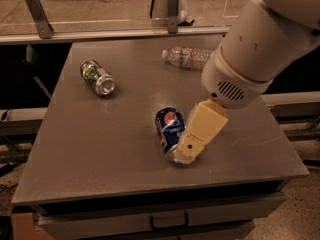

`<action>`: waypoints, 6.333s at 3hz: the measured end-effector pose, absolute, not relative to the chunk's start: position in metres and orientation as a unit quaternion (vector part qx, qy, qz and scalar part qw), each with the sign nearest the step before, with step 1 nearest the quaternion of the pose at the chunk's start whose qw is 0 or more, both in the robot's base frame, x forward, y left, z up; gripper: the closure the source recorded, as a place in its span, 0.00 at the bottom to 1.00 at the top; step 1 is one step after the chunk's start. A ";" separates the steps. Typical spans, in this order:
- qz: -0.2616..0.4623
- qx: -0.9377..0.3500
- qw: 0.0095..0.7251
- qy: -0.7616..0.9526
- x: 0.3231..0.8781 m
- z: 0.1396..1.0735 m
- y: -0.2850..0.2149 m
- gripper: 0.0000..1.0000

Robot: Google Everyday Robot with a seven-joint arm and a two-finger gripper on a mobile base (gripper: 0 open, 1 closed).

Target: Place pepsi can upright

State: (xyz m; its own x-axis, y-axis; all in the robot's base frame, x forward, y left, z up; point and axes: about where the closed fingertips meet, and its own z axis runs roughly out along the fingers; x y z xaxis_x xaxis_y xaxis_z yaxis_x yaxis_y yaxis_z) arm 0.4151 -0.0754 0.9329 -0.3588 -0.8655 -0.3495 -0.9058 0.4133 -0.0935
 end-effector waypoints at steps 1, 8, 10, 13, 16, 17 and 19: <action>0.069 -0.530 0.185 0.825 0.419 0.935 -0.054 0.00; 0.045 -0.213 0.163 0.962 0.501 0.827 -0.043 0.00; 0.030 -0.174 0.148 0.973 0.496 0.813 -0.047 0.40; 0.030 -0.174 0.148 0.973 0.496 0.831 -0.047 1.00; 0.220 -0.244 0.357 0.875 0.544 0.967 0.002 1.00; 0.248 -0.257 0.374 0.856 0.536 0.986 0.006 1.00; 0.239 -0.293 0.424 0.823 0.537 1.012 0.011 1.00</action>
Offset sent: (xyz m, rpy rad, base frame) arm 0.0266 0.0880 -0.0163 0.1618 0.0618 -0.1772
